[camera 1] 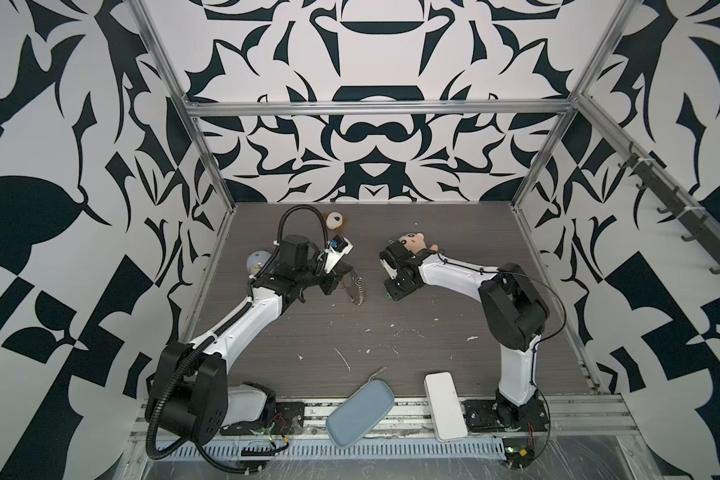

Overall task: Put the keys on the keyring
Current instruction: 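Lift the green tag with the right gripper off the table, then carry the green tag with the right gripper to the keyring in the left gripper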

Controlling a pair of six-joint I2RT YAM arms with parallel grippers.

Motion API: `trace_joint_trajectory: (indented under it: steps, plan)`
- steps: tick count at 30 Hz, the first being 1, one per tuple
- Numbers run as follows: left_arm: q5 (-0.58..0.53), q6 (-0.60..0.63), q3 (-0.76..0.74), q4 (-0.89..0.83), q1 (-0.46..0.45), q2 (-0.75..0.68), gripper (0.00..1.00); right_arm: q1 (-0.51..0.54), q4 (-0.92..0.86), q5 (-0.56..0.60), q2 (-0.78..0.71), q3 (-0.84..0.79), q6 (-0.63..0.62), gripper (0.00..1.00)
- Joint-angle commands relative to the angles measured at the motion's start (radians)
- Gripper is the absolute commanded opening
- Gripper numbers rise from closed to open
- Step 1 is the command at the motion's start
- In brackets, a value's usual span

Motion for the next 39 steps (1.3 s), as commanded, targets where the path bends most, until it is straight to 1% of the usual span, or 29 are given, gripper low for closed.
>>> trace_joint_trajectory:
  steps: [1,8,10,12,18,21,23,26,28,29,31,32,33,36,37,39]
  plan:
    - [0.017,0.012,0.038,-0.017,-0.003,0.006,0.00,-0.002,0.001,0.010,0.009,0.034,-0.009,0.17]
    - [0.018,0.013,0.038,-0.018,-0.002,0.004,0.00,-0.011,0.015,0.036,0.035,0.047,-0.022,0.14]
    - [0.019,0.014,0.038,-0.018,-0.003,0.004,0.00,-0.012,0.018,0.036,0.036,0.046,-0.024,0.08]
    - [0.018,0.013,0.037,-0.018,-0.003,0.003,0.00,-0.014,0.018,0.038,0.034,0.044,-0.024,0.00]
    - [0.018,0.015,0.037,-0.019,-0.002,0.004,0.00,-0.013,-0.007,0.048,-0.014,0.035,-0.022,0.00]
    - [0.029,0.019,0.036,-0.018,-0.003,0.001,0.00,-0.012,-0.013,0.056,-0.100,0.016,-0.005,0.00]
    - [0.055,0.016,0.034,-0.016,-0.002,-0.009,0.00,-0.013,0.010,0.072,-0.172,-0.018,0.008,0.00]
    - [0.097,0.013,0.040,0.006,-0.002,-0.020,0.00,-0.014,0.112,0.132,-0.323,-0.130,0.013,0.00]
    - [0.111,0.001,0.107,-0.050,-0.002,-0.007,0.00,-0.014,0.201,0.108,-0.414,-0.220,-0.024,0.00]
    - [0.119,-0.002,0.153,-0.092,-0.002,0.006,0.00,-0.015,0.251,0.107,-0.462,-0.260,-0.020,0.00]
    - [0.123,-0.024,0.217,-0.141,-0.002,0.021,0.00,-0.025,0.281,0.020,-0.532,-0.287,0.021,0.00]
    - [0.127,-0.050,0.234,-0.139,-0.003,0.024,0.00,-0.043,0.272,-0.064,-0.561,-0.279,0.042,0.00]
    - [0.132,-0.077,0.238,-0.124,-0.005,0.024,0.00,-0.063,0.272,-0.171,-0.584,-0.272,0.058,0.00]
    - [0.111,-0.147,0.189,-0.019,-0.020,0.003,0.00,-0.121,0.348,-0.466,-0.636,-0.286,0.100,0.00]
    - [0.098,-0.161,0.162,0.020,-0.029,-0.005,0.00,-0.142,0.366,-0.525,-0.645,-0.286,0.119,0.00]
    - [0.075,-0.170,0.113,0.087,-0.046,-0.023,0.00,-0.188,0.397,-0.683,-0.648,-0.280,0.153,0.00]
